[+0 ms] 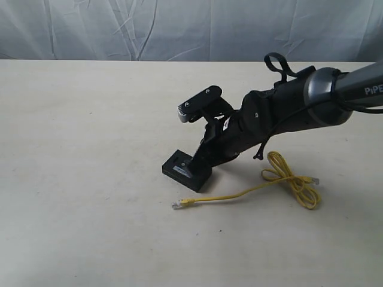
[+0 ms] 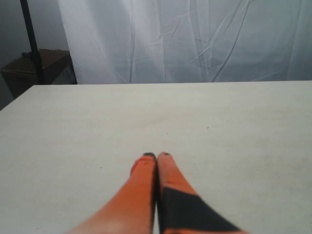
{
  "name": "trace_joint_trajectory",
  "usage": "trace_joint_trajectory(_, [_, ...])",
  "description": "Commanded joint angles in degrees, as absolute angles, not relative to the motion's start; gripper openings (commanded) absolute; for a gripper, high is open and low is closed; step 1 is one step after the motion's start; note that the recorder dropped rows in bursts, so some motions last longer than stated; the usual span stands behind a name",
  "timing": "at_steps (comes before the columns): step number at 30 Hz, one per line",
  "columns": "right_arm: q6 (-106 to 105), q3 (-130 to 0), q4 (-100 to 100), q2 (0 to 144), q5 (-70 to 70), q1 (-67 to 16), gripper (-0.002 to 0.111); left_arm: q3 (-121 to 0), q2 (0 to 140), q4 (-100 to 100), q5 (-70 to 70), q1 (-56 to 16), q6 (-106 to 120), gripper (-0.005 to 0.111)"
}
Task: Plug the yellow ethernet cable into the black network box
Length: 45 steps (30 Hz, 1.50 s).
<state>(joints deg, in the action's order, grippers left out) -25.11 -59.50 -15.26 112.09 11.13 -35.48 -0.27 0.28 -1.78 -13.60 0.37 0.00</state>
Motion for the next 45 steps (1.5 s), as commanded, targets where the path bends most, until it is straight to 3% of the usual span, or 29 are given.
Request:
trace_joint_trajectory(1, [-24.46,-59.77,-14.58,113.10,13.65,-35.36,-0.001,0.00,0.00,-1.80,-13.71,-0.22,0.00,0.000])
trace_joint_trajectory(18, [-25.55,-59.77,-22.14,112.21,20.70,-35.47,-0.001,0.00,0.00,-1.80,-13.71,-0.22,0.00,0.000])
trace_joint_trajectory(32, [-39.81,-59.77,-39.11,112.32,23.45,-35.47,-0.001,0.00,0.00,-1.80,-13.71,-0.22,0.00,0.000])
trace_joint_trajectory(45, [-39.90,-59.77,-37.35,109.51,19.58,-35.36,-0.001,0.00,0.00,-1.80,-13.71,-0.22,0.00,0.000])
